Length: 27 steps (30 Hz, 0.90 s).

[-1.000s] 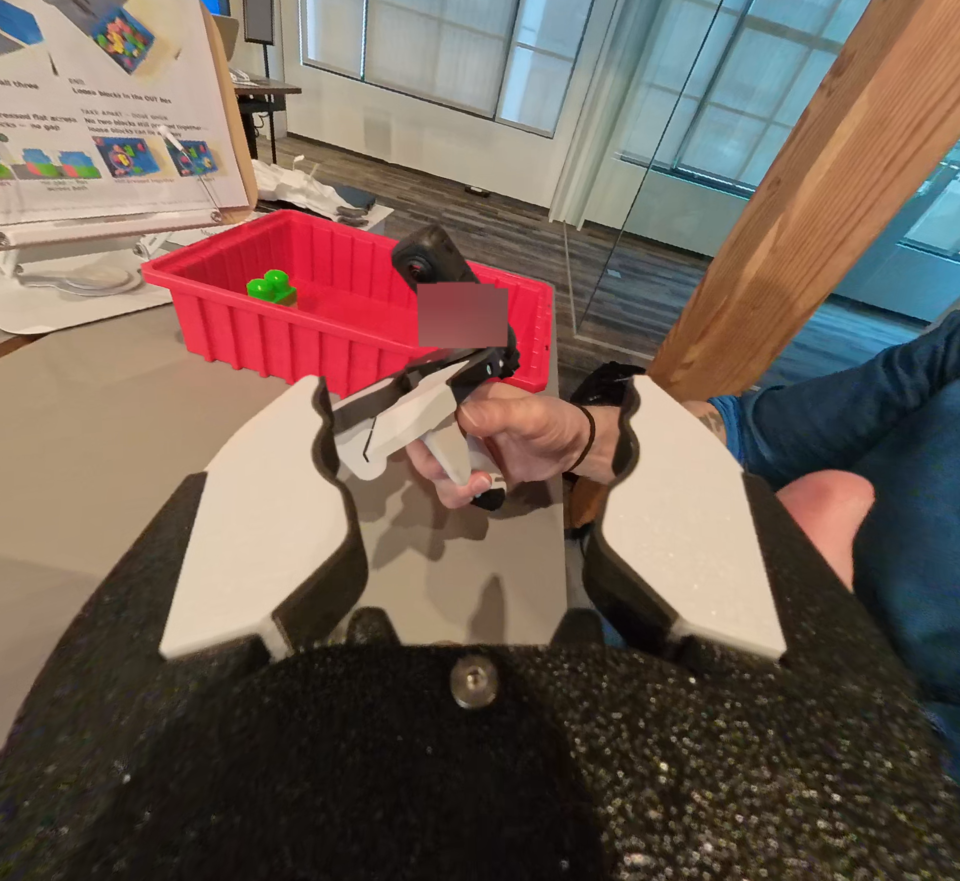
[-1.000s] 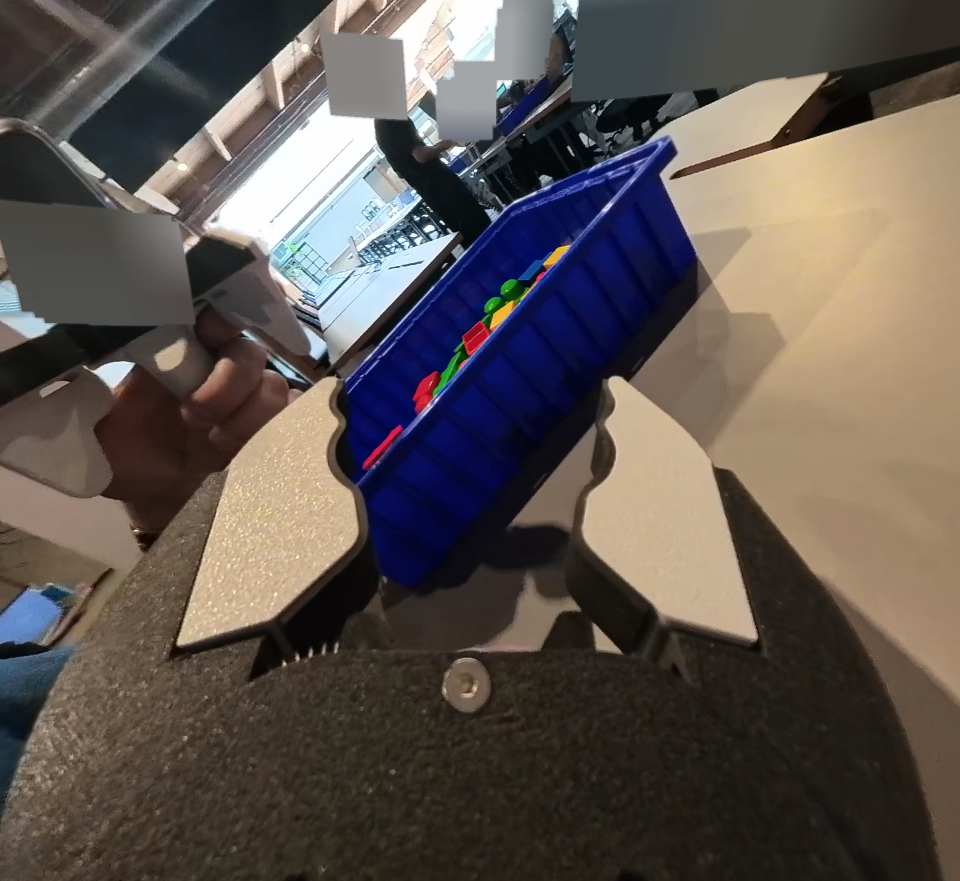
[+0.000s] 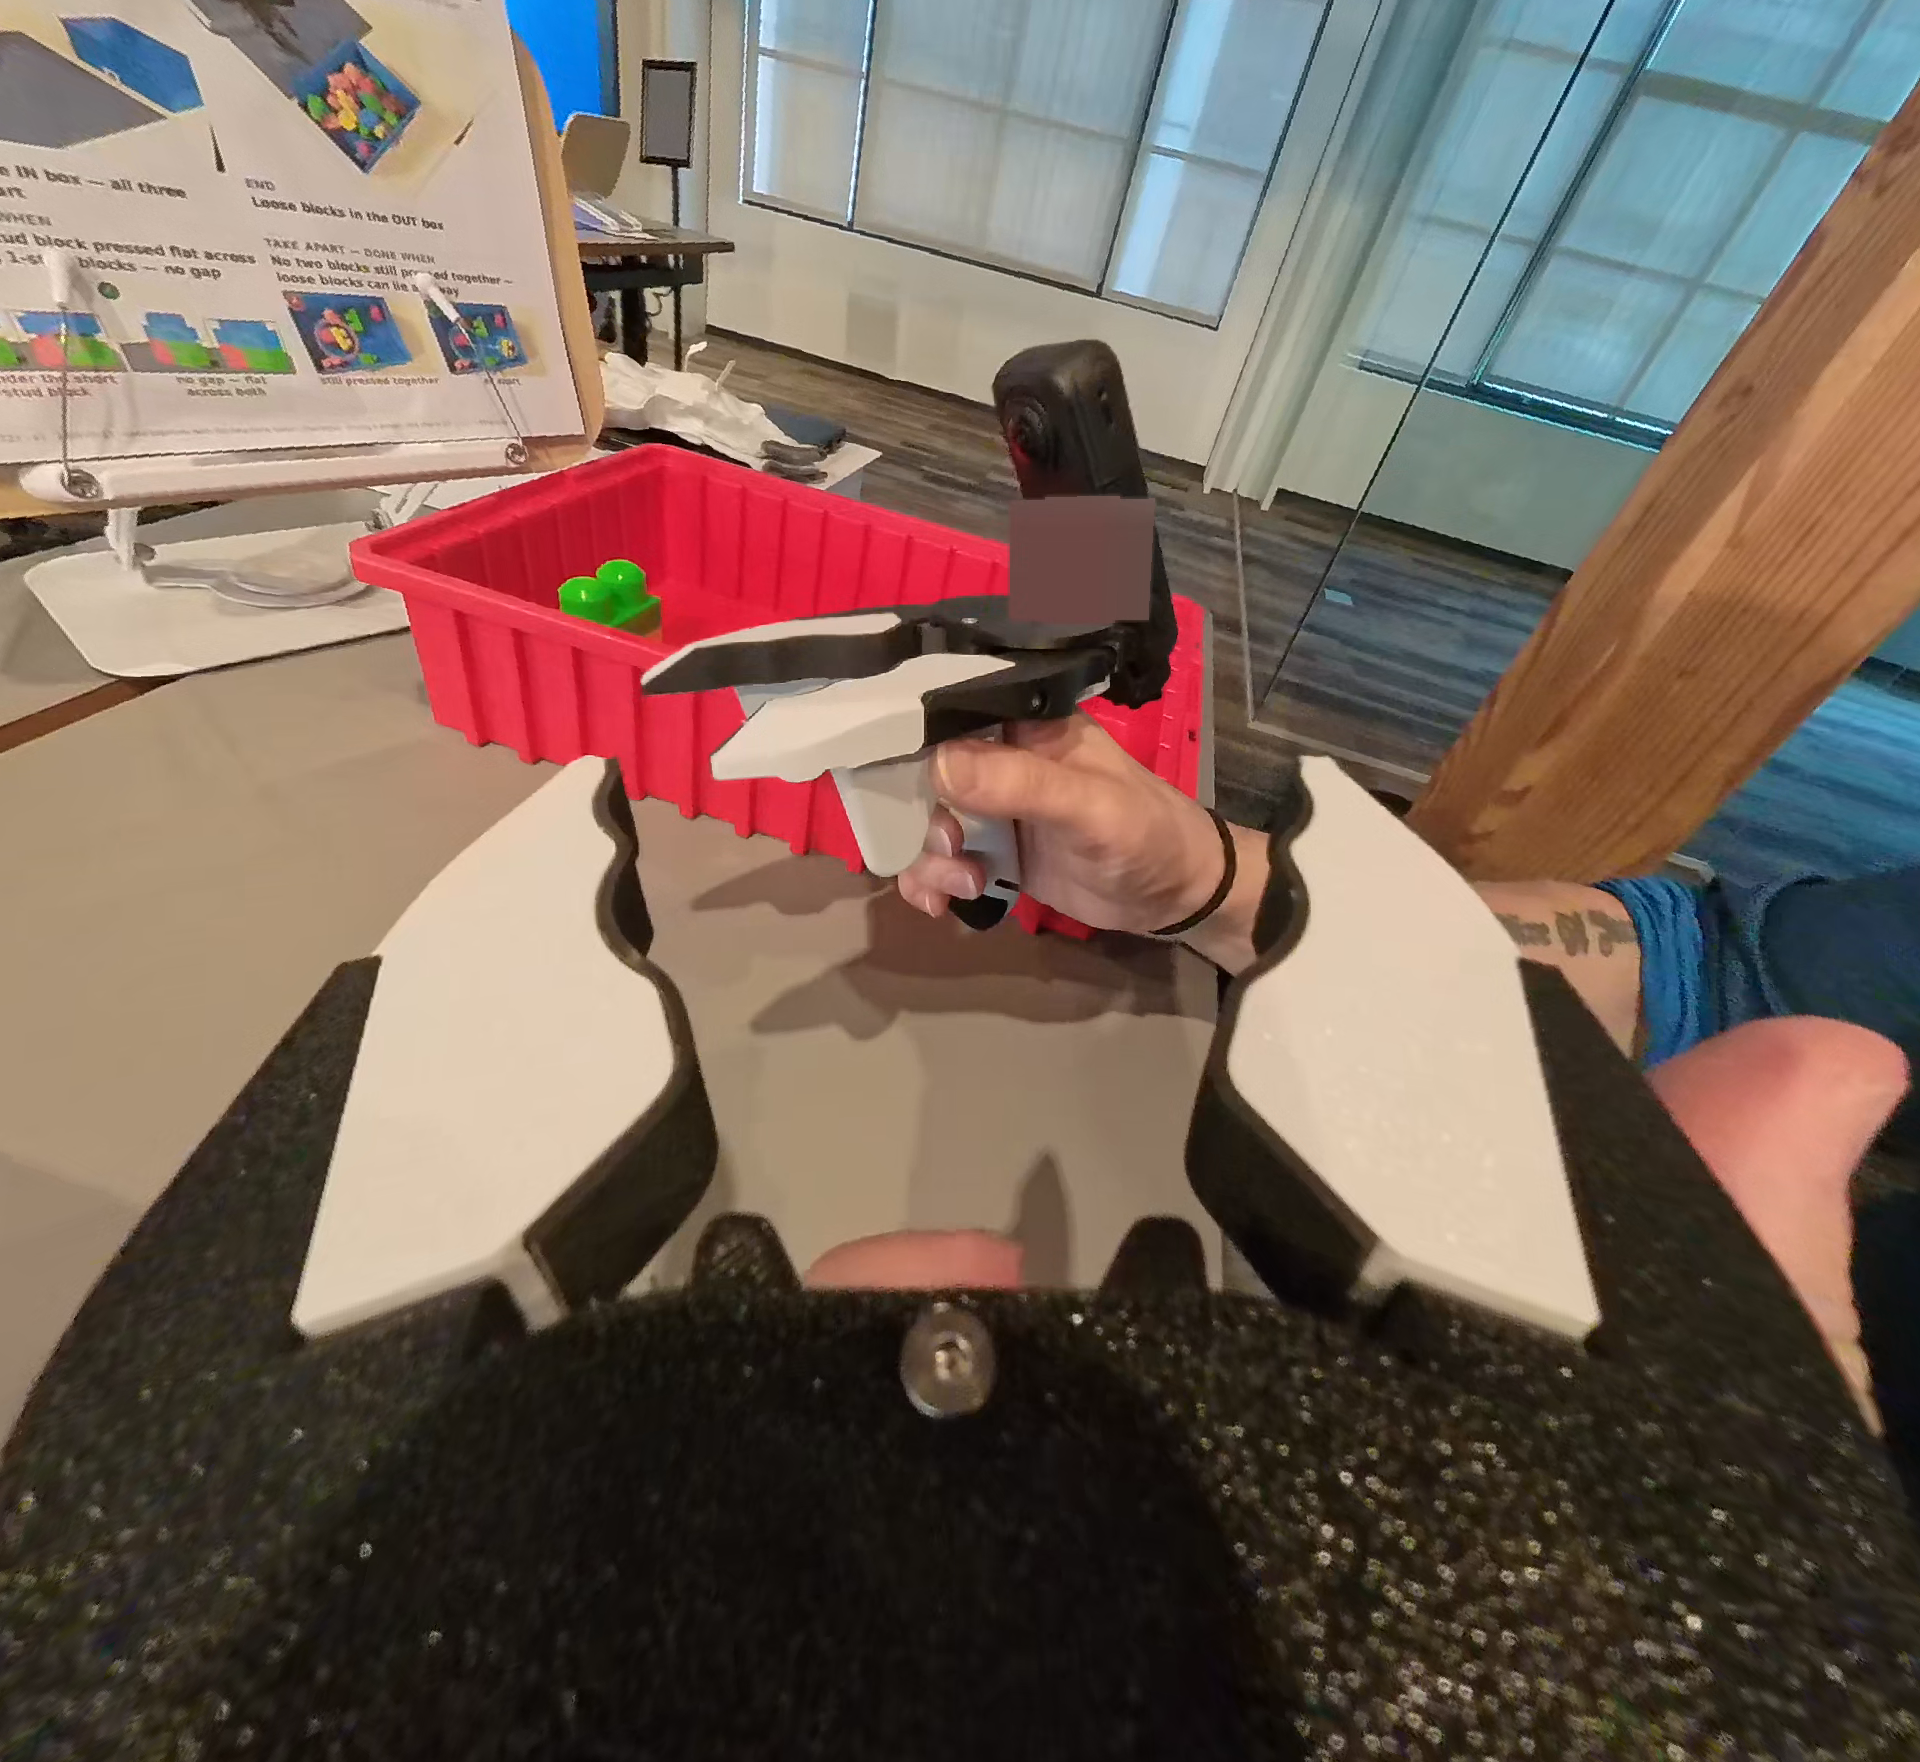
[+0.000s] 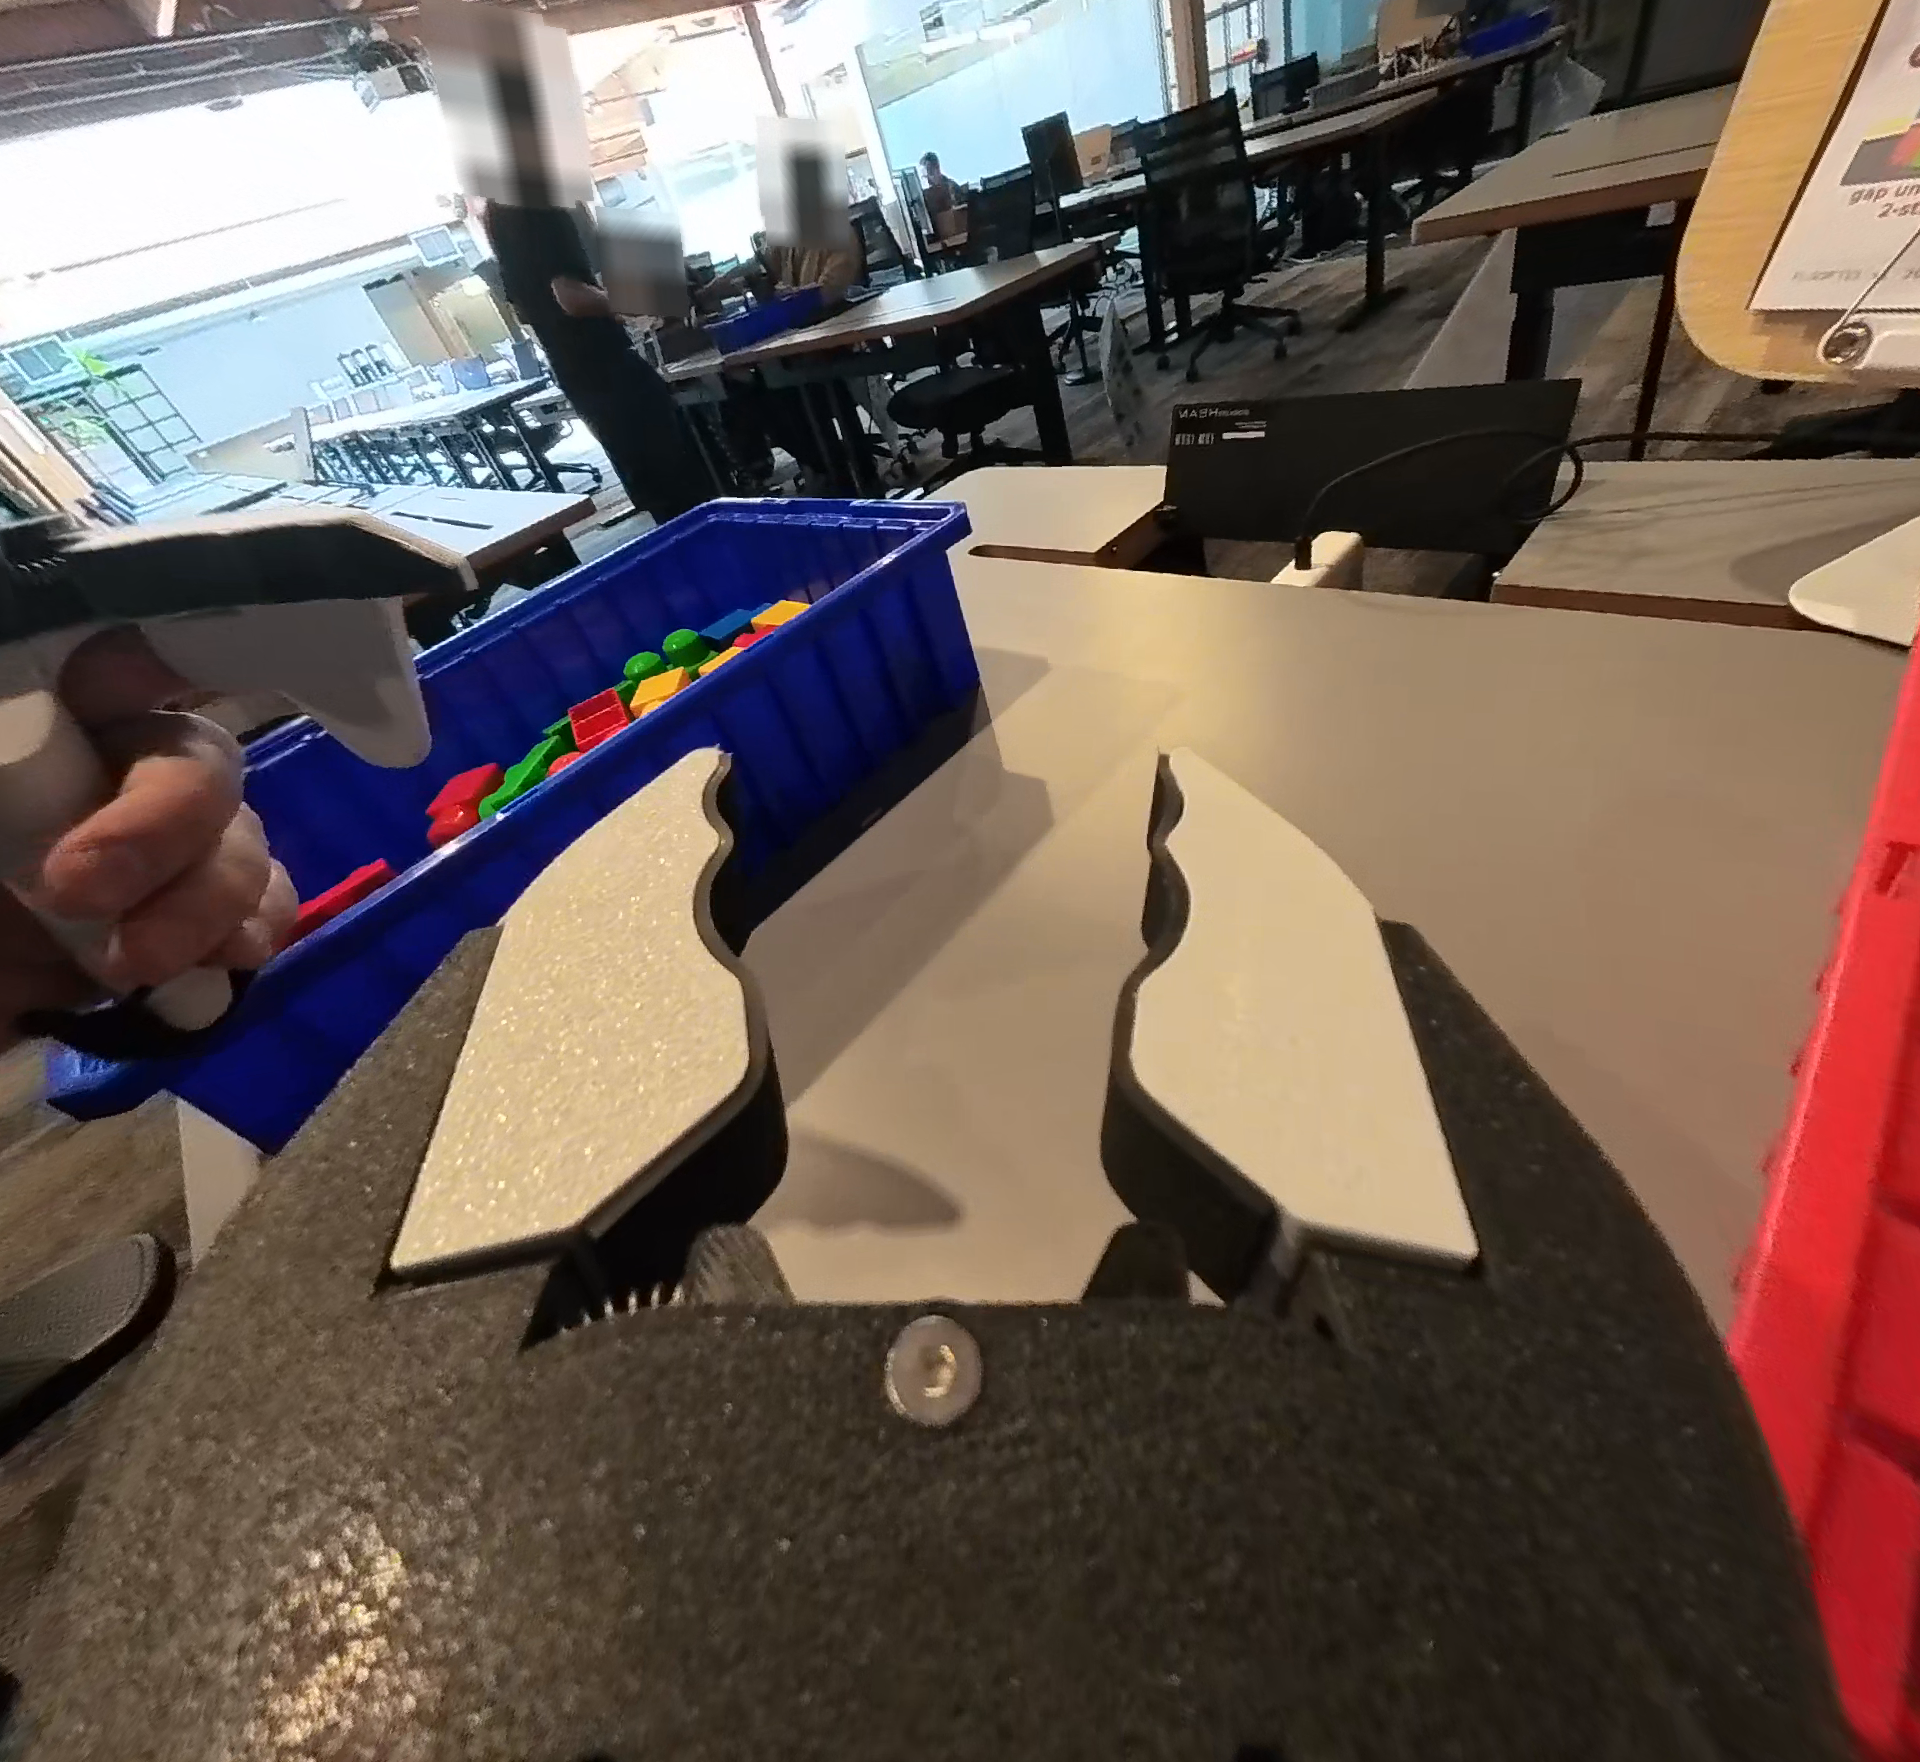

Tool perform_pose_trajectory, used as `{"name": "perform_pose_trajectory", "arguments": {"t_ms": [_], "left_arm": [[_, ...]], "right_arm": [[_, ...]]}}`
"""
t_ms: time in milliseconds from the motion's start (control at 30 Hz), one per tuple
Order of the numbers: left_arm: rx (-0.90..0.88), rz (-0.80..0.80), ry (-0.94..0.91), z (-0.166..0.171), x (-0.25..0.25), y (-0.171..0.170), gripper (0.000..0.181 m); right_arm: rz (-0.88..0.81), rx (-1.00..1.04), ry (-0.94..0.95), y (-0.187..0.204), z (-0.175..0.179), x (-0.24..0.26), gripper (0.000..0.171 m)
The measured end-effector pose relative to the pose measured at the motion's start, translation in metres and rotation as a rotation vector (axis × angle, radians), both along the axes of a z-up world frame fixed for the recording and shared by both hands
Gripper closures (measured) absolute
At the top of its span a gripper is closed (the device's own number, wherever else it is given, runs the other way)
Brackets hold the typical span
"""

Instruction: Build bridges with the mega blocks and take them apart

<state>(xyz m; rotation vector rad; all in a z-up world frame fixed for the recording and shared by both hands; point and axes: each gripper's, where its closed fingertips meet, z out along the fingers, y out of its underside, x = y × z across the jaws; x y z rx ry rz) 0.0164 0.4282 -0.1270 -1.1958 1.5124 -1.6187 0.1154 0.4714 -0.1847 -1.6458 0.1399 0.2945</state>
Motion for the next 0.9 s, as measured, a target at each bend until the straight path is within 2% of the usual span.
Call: {"name": "perform_pose_trajectory", "arguments": {"t_ms": [33, 200, 433, 567, 667, 800, 900], "left_arm": [[0.003, 0.01, -0.001, 0.0, 0.001, 0.0, 0.067], [0.031, 0.045, -0.018, 0.003, 0.004, -0.003, 0.067], [0.01, 0.036, -0.064, 0.015, 0.004, -0.015, 0.067], [0.018, 0.043, -0.081, 0.013, 0.006, -0.016, 0.066], [-0.006, 0.065, -0.083, 0.006, 0.007, -0.008, 0.065], [-0.073, 0.068, -0.116, 0.008, 0.007, 0.004, 0.064], [-0.076, 0.081, -0.114, 0.006, 0.009, 0.012, 0.062]], "right_arm": [[0.0, 0.001, 0.001, -0.001, 0.001, 0.0, 0.096], [0.017, 0.031, 0.017, -0.004, 0.01, -0.004, 0.096], [0.027, 0.116, 0.017, -0.018, 0.042, -0.021, 0.097], [-0.002, 0.127, -0.082, -0.029, 0.054, -0.025, 0.097], [-0.039, 0.129, -0.125, -0.031, 0.05, -0.018, 0.098], [-0.009, 0.099, -0.072, -0.022, 0.038, -0.016, 0.097], [-0.012, 0.087, -0.105, -0.017, 0.037, -0.018, 0.097]]}}
